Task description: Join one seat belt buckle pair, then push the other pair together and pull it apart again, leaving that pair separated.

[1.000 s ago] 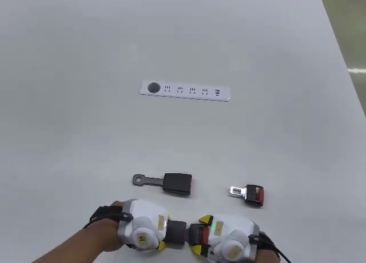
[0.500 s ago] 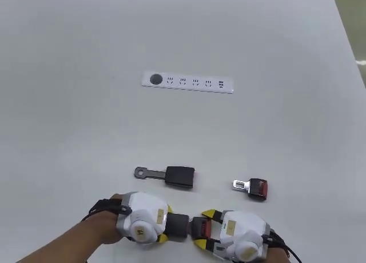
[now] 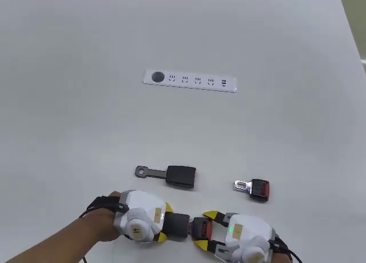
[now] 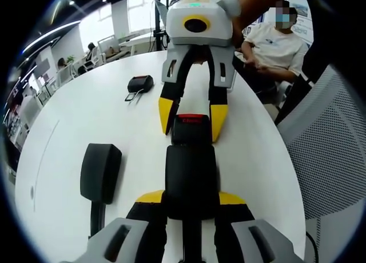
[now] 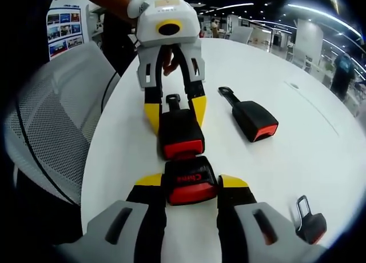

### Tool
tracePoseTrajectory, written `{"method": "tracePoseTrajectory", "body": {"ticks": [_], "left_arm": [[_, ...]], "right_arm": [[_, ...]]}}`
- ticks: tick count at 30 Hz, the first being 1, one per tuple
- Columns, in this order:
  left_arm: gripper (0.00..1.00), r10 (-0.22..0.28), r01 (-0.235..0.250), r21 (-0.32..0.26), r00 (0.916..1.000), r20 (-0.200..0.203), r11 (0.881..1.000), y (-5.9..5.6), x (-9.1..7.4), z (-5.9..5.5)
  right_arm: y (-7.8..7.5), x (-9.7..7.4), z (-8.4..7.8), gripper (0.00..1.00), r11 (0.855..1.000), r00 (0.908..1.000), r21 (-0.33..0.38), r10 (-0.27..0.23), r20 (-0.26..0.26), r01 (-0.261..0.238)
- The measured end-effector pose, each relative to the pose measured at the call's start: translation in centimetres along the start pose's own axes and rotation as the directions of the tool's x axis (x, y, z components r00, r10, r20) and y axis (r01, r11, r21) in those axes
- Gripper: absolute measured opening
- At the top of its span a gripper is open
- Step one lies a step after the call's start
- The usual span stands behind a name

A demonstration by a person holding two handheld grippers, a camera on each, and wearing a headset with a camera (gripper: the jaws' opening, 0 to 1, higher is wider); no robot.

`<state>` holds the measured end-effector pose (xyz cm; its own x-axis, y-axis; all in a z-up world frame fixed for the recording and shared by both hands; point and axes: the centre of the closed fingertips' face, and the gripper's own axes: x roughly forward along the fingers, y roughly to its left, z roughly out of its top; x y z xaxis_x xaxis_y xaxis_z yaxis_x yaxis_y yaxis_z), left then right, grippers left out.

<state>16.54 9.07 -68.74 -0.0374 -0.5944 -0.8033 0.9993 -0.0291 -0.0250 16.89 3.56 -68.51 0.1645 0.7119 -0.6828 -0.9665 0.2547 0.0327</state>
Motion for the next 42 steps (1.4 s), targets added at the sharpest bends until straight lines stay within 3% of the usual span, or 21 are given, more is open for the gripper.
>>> {"method": "tracePoseTrajectory", "body": {"ticks": [17, 26, 28, 30, 42], "left_arm": [[0.32, -0.012, 0.012, 0.005, 0.9998, 0.013, 1.000, 0.14, -0.01, -0.22], [0.33, -0.009, 0.009, 0.006, 0.9998, -0.016, 1.000, 0.02, -0.06, -0.08], [0.33, -0.005, 0.005, 0.002, 0.9997, -0.024, 1.000, -0.03, -0.03, -0.10], [0.33, -0.003, 0.003, 0.007, 0.9993, -0.038, 1.000, -0.03, 0.03, -0.15], [0.34, 0.002, -0.002, 0.002, 0.9979, -0.064, 1.000, 0.06, 0.14, -0.26]], "right_arm": [[0.08, -0.15, 0.04, 0.32, 1.000, 0.9998, 0.024, 0.001, 0.018, -0.001], [0.13, 0.01, 0.20, 0.33, 1.000, 0.9991, 0.000, -0.005, -0.041, 0.005], [0.02, 0.03, 0.18, 0.34, 0.999, 0.9978, -0.039, -0.017, -0.064, 0.014], [0.05, 0.10, 0.16, 0.34, 1.000, 0.9973, -0.016, -0.010, -0.073, 0.009], [-0.16, 0.15, -0.08, 0.36, 0.999, 0.9933, -0.037, -0.031, -0.111, 0.027]]}}
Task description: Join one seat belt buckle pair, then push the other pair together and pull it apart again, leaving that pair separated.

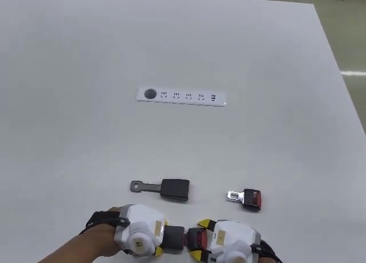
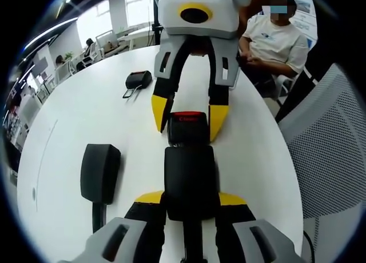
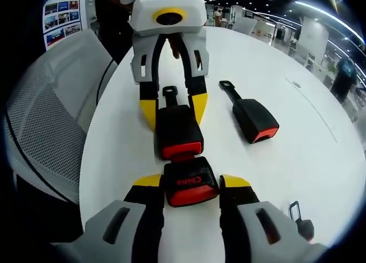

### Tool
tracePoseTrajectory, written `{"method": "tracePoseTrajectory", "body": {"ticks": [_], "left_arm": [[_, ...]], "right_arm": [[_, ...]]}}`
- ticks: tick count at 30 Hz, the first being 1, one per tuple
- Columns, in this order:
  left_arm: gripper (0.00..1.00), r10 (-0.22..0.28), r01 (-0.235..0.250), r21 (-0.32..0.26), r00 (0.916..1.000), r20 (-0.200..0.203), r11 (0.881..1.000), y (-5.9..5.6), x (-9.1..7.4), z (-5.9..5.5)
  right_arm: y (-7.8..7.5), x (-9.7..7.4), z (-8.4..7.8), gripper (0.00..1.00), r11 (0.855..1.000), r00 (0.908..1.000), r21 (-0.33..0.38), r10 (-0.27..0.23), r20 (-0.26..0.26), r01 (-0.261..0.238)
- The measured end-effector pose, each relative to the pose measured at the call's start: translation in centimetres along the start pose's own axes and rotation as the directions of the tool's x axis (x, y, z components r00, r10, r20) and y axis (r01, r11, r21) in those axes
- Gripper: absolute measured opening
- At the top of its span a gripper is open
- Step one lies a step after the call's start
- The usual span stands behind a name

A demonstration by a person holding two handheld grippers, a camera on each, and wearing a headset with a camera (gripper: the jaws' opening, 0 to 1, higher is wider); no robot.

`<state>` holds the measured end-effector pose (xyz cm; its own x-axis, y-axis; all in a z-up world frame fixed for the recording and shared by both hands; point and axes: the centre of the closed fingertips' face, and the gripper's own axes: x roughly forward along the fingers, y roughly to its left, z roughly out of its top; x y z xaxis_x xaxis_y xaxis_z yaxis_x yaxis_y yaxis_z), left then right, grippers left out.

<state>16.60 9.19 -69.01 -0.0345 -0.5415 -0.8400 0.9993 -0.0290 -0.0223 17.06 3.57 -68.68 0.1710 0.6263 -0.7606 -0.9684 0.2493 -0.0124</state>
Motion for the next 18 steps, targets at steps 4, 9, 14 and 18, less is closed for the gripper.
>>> {"method": "tracePoseTrajectory", "body": {"ticks": [4, 9, 14, 18], "left_arm": [[0.40, 0.008, -0.008, -0.006, 0.9996, -0.029, 1.000, -0.1, 0.0, 0.0], [0.57, 0.003, -0.003, -0.029, 0.9999, 0.010, 1.000, -0.6, -0.7, 1.2], [0.66, 0.041, -0.038, -0.054, 0.9980, 0.048, 0.998, -0.1, -1.7, 2.1], [0.69, 0.070, -0.067, -0.063, 0.9961, 0.052, 0.996, 0.3, -2.7, 2.5]], "right_arm": [[0.1, -0.3, 0.2, 0.42, 1.000, 0.9998, 0.006, -0.018, 0.005, 0.018], [0.1, -0.9, 0.7, 0.58, 0.998, 0.9988, 0.059, -0.031, 0.039, 0.029], [-0.3, -1.9, 1.0, 0.65, 0.996, 0.9968, 0.074, -0.053, 0.061, 0.048], [-0.8, -3.0, 0.9, 0.64, 0.993, 0.9942, 0.091, -0.078, 0.074, 0.071]]}}
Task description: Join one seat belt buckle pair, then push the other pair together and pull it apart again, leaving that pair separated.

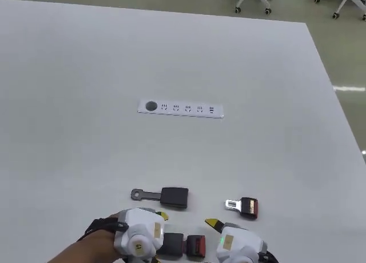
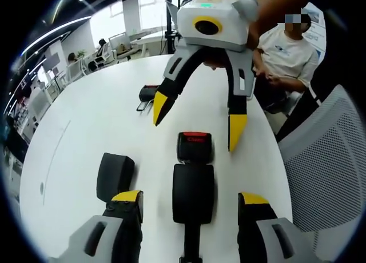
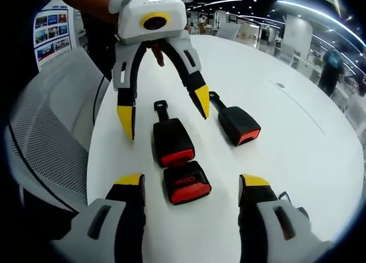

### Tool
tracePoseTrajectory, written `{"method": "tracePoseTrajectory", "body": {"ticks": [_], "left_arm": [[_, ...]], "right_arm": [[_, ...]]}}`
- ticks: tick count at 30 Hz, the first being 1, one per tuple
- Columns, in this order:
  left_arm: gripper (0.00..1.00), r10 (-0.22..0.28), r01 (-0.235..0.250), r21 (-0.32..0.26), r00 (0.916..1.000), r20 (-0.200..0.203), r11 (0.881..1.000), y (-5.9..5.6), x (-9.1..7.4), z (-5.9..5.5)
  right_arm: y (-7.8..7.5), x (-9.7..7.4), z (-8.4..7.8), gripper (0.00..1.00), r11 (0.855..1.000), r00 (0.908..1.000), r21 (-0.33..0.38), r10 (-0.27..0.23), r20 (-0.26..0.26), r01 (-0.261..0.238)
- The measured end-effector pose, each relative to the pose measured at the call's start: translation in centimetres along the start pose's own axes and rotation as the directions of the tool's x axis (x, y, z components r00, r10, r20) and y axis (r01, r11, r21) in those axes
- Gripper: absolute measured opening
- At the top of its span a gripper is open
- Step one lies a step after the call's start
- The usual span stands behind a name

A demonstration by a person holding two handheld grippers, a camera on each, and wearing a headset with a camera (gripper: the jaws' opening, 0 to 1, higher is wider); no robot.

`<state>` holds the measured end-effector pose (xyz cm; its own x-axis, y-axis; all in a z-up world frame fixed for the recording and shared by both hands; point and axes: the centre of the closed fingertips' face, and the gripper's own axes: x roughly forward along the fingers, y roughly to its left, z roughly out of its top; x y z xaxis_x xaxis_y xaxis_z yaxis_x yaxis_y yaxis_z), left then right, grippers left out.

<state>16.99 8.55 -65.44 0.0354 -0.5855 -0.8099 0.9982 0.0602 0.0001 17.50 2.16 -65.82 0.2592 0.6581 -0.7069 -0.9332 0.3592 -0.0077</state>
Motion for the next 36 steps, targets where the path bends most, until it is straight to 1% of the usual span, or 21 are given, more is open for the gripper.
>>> {"method": "tracePoseTrajectory", "body": {"ticks": [4, 11, 14, 17, 19, 22, 25, 27, 29, 33, 35, 36], "left_arm": [[0.72, 0.028, -0.028, 0.003, 0.9996, 0.008, 1.000, 0.6, -0.8, 0.3], [0.73, 0.069, -0.069, 0.001, 0.9971, 0.031, 0.998, 2.5, -2.3, 1.2], [0.73, 0.092, -0.093, 0.011, 0.9949, 0.042, 0.996, 3.5, -3.1, 1.4], [0.73, 0.104, -0.104, 0.009, 0.9935, 0.047, 0.995, 4.3, -3.6, 1.5], [0.73, 0.113, -0.114, 0.007, 0.9925, 0.045, 0.994, 5.0, -3.9, 1.5], [0.74, 0.124, -0.125, 0.012, 0.9911, 0.049, 0.992, 6.1, -4.3, 1.6], [0.74, 0.136, -0.138, 0.025, 0.9894, 0.050, 0.990, 7.6, -4.7, 1.7], [0.73, 0.143, -0.145, 0.056, 0.9891, 0.034, 0.988, 8.5, -5.0, 1.7], [0.73, 0.145, -0.147, 0.050, 0.9887, 0.037, 0.988, 9.5, -5.2, 1.7], [0.73, 0.150, -0.152, 0.033, 0.9874, 0.050, 0.988, 11.0, -5.3, 1.9], [0.73, 0.145, -0.147, 0.038, 0.9882, 0.047, 0.988, 11.5, -5.2, 1.9], [0.73, 0.141, -0.142, 0.037, 0.9890, 0.046, 0.989, 11.7, -5.1, 1.8]], "right_arm": [[-0.7, -1.4, 0.5, 0.64, 1.000, 0.9995, 0.016, -0.026, 0.017, 0.026], [-2.7, -3.7, 0.6, 0.63, 0.997, 0.9968, 0.031, -0.070, 0.037, 0.069], [-4.0, -4.8, 0.3, 0.63, 0.995, 0.9952, 0.037, -0.089, 0.040, 0.087], [-5.0, -5.6, 0.0, 0.64, 0.995, 0.9945, 0.040, -0.098, 0.036, 0.097], [-6.1, -6.0, -0.5, 0.64, 0.994, 0.9936, 0.040, -0.107, 0.034, 0.106], [-7.2, -6.7, -0.6, 0.64, 0.992, 0.9926, 0.049, -0.116, 0.036, 0.114], [-8.1, -7.3, -0.3, 0.64, 0.992, 0.9923, 0.056, -0.118, 0.039, 0.115], [-8.8, -7.6, -0.3, 0.64, 0.992, 0.9923, 0.055, -0.119, 0.037, 0.116], [-9.8, -8.0, -0.4, 0.64, 0.992, 0.9928, 0.062, -0.115, 0.035, 0.112], [-11.0, -8.4, -0.7, 0.64, 0.992, 0.9941, 0.070, -0.105, 0.029, 0.102], [-11.3, -8.4, -0.9, 0.64, 0.994, 0.9955, 0.066, -0.093, 0.018, 0.092], [-11.9, -8.3, -1.5, 0.65, 0.994, 0.9961, 0.067, -0.088, 0.010, 0.087]]}}
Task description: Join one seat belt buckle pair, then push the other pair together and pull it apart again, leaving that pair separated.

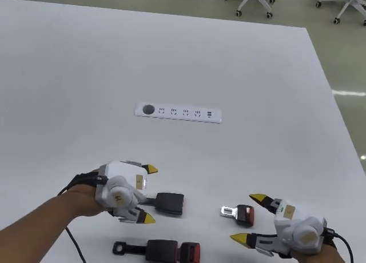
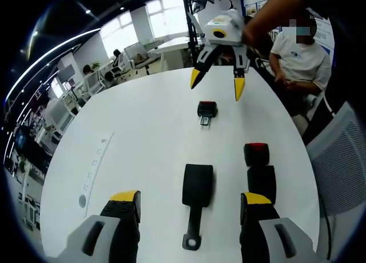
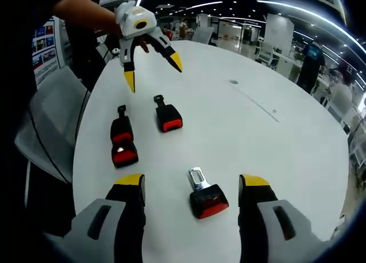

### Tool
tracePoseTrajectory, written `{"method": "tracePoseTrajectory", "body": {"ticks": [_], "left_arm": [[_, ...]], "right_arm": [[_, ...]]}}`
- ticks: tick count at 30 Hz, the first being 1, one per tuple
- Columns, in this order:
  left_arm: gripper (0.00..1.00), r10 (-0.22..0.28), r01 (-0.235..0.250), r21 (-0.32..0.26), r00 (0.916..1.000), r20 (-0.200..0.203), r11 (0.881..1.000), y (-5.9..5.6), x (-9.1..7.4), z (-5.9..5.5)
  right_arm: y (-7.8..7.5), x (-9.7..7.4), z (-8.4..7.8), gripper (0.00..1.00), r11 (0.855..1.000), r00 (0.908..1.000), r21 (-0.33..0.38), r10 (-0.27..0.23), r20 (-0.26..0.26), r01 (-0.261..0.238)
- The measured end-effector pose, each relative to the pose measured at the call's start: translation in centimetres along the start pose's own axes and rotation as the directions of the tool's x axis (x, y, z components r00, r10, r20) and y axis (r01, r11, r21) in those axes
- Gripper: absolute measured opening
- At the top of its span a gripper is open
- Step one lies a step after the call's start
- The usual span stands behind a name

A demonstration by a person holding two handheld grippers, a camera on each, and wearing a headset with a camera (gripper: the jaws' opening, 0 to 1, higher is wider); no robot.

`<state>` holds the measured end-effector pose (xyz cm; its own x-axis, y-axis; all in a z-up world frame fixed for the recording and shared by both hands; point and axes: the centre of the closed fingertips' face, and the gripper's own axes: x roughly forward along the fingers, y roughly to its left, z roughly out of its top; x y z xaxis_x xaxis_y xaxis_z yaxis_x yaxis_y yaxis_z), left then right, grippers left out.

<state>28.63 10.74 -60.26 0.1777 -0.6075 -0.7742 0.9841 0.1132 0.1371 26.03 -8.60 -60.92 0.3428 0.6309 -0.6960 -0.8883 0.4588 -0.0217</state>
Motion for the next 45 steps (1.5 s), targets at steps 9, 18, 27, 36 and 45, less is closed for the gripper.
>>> {"method": "tracePoseTrajectory", "body": {"ticks": [9, 18, 27, 36, 45], "left_arm": [[0.73, -0.054, 0.055, -0.036, 0.9985, 0.003, 0.998, 0.5, 2.4, -0.7], [0.71, -0.134, 0.132, -0.065, 0.9905, -0.029, 0.989, -0.5, 5.7, -2.4], [0.69, -0.166, 0.163, -0.093, 0.9857, -0.025, 0.982, -1.1, 7.7, -3.0], [0.66, -0.173, 0.174, -0.111, 0.9848, 0.011, 0.978, -2.1, 8.3, -3.0], [0.58, -0.130, 0.133, -0.092, 0.9906, 0.043, 0.987, -1.7, 8.3, -3.1]], "right_arm": [[-1.9, 0.9, -2.5, 0.65, 0.999, 0.9976, 0.016, 0.045, -0.052, -0.044], [-1.8, 2.4, -4.2, 0.62, 0.994, 0.9879, 0.037, 0.109, -0.111, -0.105], [-2.2, 3.6, -5.7, 0.59, 0.988, 0.9796, 0.066, 0.149, -0.135, -0.141], [-1.4, 3.5, -6.1, 0.57, 0.982, 0.9723, 0.075, 0.184, -0.144, -0.174], [-1.4, 4.2, -6.5, 0.52, 0.983, 0.9728, 0.024, 0.181, -0.144, -0.180]]}}
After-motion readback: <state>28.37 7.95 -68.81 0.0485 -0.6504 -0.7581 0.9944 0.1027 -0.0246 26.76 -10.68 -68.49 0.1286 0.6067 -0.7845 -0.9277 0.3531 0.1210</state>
